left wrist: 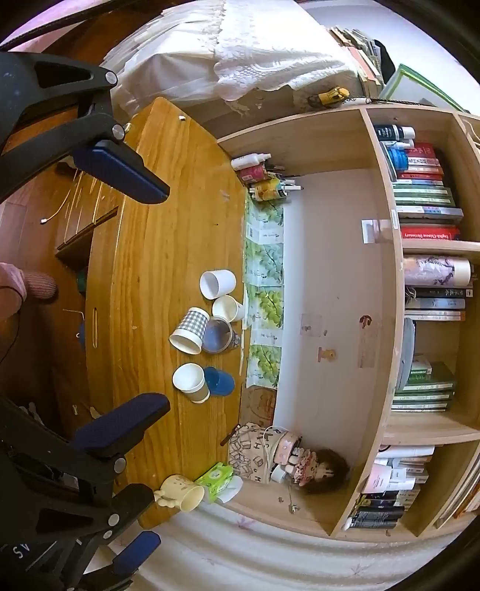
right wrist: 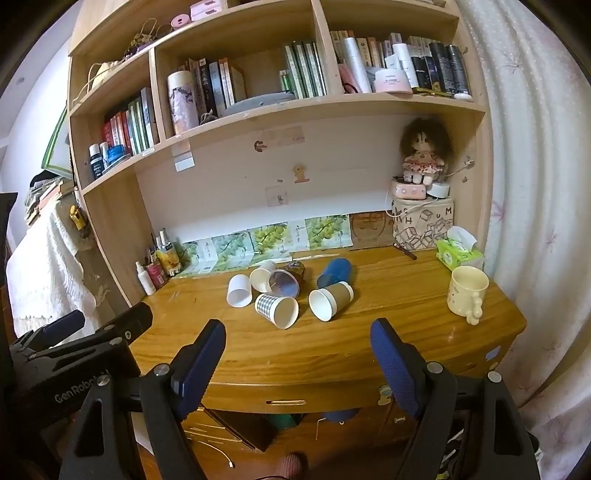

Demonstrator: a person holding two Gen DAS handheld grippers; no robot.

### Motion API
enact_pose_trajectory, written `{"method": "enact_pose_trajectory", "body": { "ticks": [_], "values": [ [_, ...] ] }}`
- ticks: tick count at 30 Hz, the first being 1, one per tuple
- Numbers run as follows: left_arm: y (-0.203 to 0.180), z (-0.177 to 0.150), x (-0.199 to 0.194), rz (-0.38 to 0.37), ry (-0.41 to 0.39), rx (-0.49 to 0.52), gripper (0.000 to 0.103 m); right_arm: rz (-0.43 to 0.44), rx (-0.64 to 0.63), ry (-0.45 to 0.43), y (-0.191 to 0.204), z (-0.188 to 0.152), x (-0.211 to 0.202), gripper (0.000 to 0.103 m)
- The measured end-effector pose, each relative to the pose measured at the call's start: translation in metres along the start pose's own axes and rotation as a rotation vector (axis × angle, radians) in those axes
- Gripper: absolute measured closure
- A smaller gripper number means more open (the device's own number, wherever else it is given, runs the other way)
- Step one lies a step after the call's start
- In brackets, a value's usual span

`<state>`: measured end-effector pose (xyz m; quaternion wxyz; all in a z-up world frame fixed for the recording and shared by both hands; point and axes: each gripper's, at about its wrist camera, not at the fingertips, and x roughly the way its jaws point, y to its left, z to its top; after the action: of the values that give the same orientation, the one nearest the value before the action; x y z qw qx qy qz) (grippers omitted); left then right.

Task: Flip cup upright
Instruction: 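Move the right tool toward the cluster of paper cups on the desk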

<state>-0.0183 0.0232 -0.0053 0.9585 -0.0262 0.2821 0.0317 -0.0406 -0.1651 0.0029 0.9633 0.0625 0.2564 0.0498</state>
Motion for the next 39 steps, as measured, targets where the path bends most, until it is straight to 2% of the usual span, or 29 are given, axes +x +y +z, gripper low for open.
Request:
{"method": "enact_pose_trajectory", "body": {
  "ticks": [8, 16, 21, 24, 28, 39],
  "values": [
    [0.009, 0.004, 0.017, -0.009, 0.025, -0.031, 0.001, 0.003, -0.034, 0.015, 0.01, 0.002, 0.012, 0.022],
    [0.015, 0.017, 0.052, -0.019, 0.069, -0.056, 0.001, -0.003, -0.064, 0.03, 0.019, 0.013, 0.039, 0.022],
    [0.018, 0.031, 0.078, -0.025, 0.08, -0.069, 0.001, -0.003, -0.086, 0.075, 0.022, 0.022, 0.067, 0.022],
    [0.017, 0.041, 0.092, -0.022, 0.079, -0.054, 0.001, 0.002, -0.12, 0.064, 0.028, 0.029, 0.084, 0.022],
    [0.016, 0.059, 0.114, -0.019, 0.073, -0.034, 0.001, 0.022, -0.118, 0.121, 0.03, 0.035, 0.111, 0.022],
    [0.018, 0.1, 0.177, -0.035, 0.112, 0.011, 0.001, 0.057, -0.131, 0.178, 0.042, 0.067, 0.187, 0.022]
  ]
}}
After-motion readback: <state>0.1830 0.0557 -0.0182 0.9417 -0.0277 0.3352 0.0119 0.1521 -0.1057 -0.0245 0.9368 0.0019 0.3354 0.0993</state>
